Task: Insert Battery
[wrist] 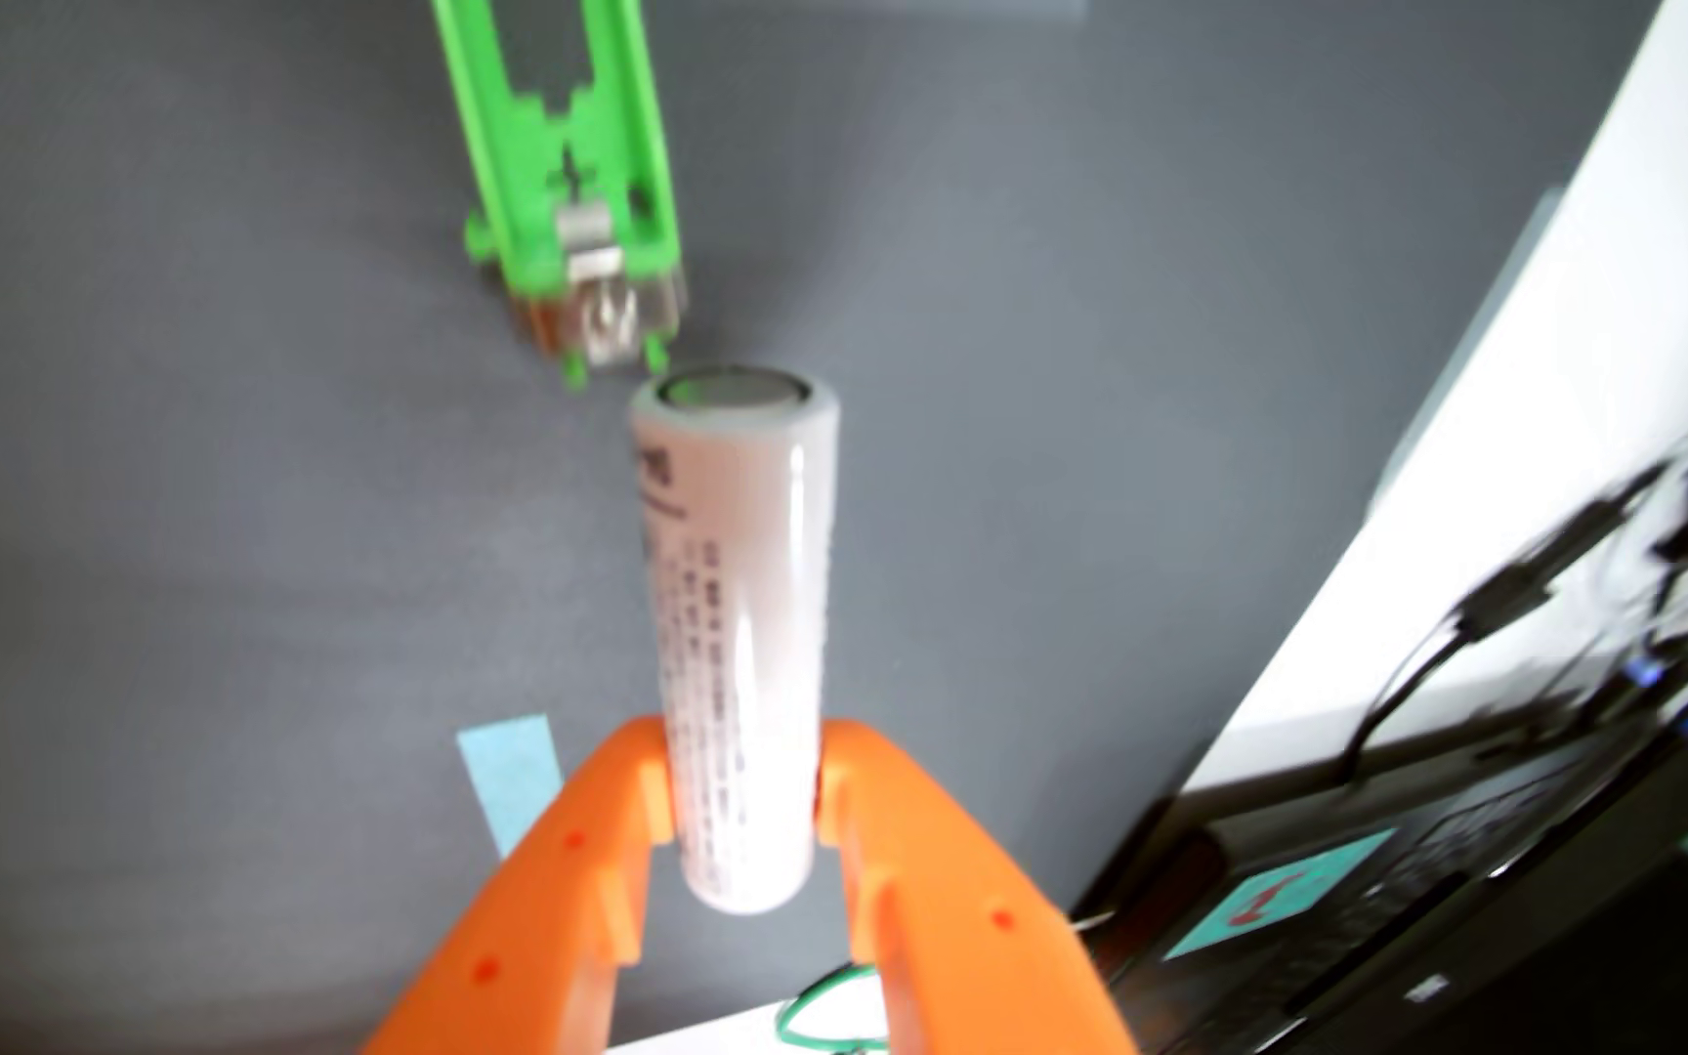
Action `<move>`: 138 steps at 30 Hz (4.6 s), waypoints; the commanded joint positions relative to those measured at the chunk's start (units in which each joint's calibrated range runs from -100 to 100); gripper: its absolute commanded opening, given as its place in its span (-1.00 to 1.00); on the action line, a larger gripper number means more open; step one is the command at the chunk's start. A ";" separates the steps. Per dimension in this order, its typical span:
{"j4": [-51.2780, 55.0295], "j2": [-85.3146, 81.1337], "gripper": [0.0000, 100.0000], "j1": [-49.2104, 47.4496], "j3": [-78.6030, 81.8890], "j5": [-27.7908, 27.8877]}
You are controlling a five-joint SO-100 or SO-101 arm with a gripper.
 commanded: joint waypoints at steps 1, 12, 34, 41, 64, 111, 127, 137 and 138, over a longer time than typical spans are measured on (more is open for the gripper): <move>-2.42 -1.68 -0.97 -5.37 0.66 -0.54; -2.59 2.16 -0.97 -8.44 0.12 -2.39; -2.50 0.41 -0.97 -13.52 1.02 -5.07; -2.50 -1.43 -0.97 -13.52 2.91 -5.12; -3.26 3.07 -0.97 -15.64 2.82 -6.56; -6.14 7.41 -0.97 -15.52 2.37 -6.72; -6.06 7.33 -0.97 -15.52 2.91 -6.72; -6.06 7.74 -0.94 -15.52 3.00 -6.67; -6.06 7.74 -0.89 -15.52 3.00 -6.67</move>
